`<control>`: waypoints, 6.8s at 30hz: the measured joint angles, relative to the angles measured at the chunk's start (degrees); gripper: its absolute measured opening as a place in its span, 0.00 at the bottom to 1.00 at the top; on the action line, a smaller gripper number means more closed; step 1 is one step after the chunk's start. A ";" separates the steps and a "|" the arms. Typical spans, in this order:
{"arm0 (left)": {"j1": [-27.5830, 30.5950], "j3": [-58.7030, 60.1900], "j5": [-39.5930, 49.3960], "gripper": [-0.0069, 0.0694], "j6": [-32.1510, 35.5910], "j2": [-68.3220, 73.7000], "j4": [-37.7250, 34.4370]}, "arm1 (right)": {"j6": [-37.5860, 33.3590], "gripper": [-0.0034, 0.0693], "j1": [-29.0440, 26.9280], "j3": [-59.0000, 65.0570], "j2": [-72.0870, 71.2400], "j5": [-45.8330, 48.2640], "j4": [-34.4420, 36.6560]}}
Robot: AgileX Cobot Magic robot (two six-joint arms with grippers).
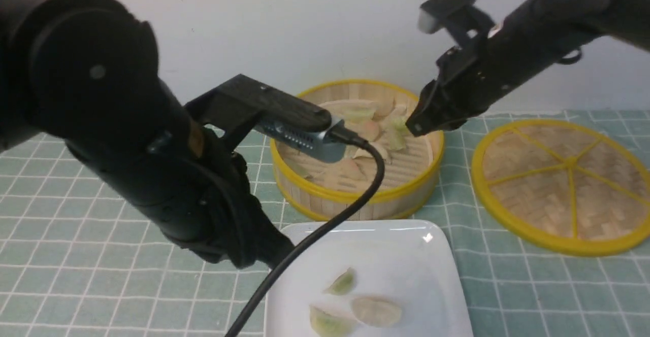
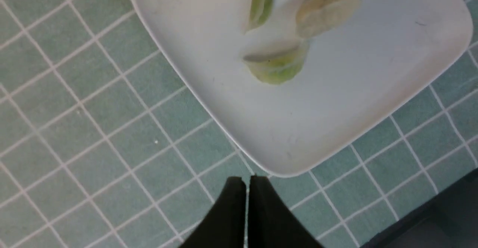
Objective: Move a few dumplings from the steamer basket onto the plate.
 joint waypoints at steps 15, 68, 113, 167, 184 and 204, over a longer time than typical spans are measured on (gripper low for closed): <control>0.00 0.98 2.66 0.08 -4.80 -8.06 9.10 | 0.05 0.69 2.65 -11.83 20.63 -14.63 -5.59; 0.00 0.98 2.78 0.08 -5.83 -9.53 14.44 | 17.26 0.46 8.28 27.33 -1.92 -15.03 2.26; -0.07 2.54 -16.40 0.08 -5.78 -10.85 14.38 | 58.80 0.03 8.28 59.77 -109.51 -20.46 -42.88; 32.13 70.13 -50.80 0.08 11.57 -77.36 -2.58 | 58.81 0.03 8.28 60.23 -109.51 -20.43 -41.83; 32.63 72.38 -47.02 0.08 12.10 -77.71 -3.36 | 58.61 0.03 8.28 60.23 -109.51 -20.58 -41.83; 32.63 72.38 -46.97 0.08 12.10 -77.71 -3.36 | 58.57 0.03 8.28 60.23 -109.51 -19.52 -41.83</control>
